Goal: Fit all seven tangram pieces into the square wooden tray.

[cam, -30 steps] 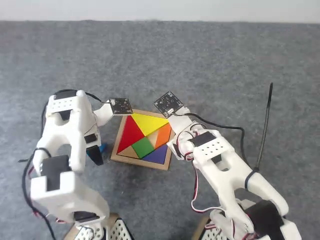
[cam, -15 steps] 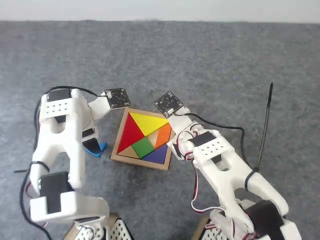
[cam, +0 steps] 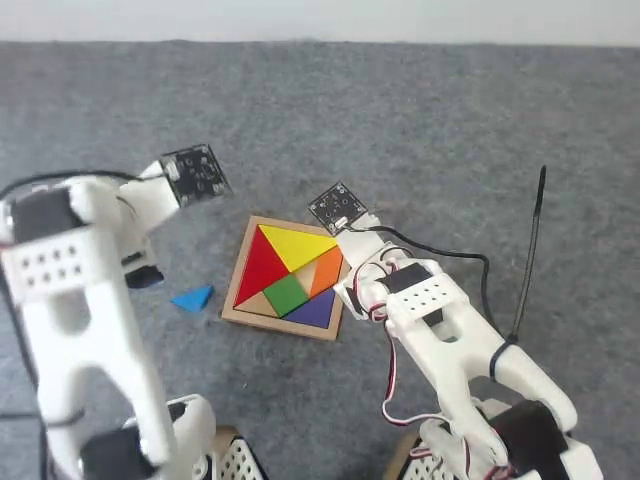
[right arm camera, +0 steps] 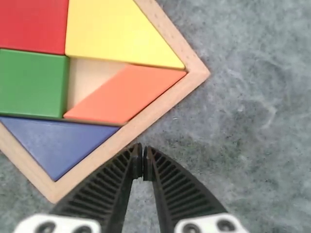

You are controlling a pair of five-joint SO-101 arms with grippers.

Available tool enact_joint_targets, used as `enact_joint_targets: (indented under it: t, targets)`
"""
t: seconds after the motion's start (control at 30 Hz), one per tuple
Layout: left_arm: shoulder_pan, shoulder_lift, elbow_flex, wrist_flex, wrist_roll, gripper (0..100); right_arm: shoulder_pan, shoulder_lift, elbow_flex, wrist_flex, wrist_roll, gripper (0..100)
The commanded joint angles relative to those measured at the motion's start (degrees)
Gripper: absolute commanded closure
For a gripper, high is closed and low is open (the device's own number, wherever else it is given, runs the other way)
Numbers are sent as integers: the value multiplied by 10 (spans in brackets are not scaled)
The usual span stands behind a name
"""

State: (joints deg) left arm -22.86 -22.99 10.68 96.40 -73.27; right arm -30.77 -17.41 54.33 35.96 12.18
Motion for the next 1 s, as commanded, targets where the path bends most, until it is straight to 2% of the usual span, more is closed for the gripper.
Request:
enact_joint_targets:
  t: [0.0, 0.33, 0.5, 0.6, 0.7, 0.97]
  targets:
    - [7, -80, 34, -31, -6, 721, -2, -32, -8, 0, 4, 991]
    - [9, -77, 182, -166, -4, 721, -2, -32, -8, 0, 4, 991]
    - [22, -2, 289, -281, -1, 721, -2, -32, -8, 0, 4, 991]
    - [25, 83, 294, -329, 28, 719, -2, -32, -8, 0, 4, 991]
    - [33, 156, 274, -335, 30, 719, -2, -32, -8, 0, 4, 991]
    - [37, 219, 221, -404, 67, 717, -2, -32, -8, 0, 4, 991]
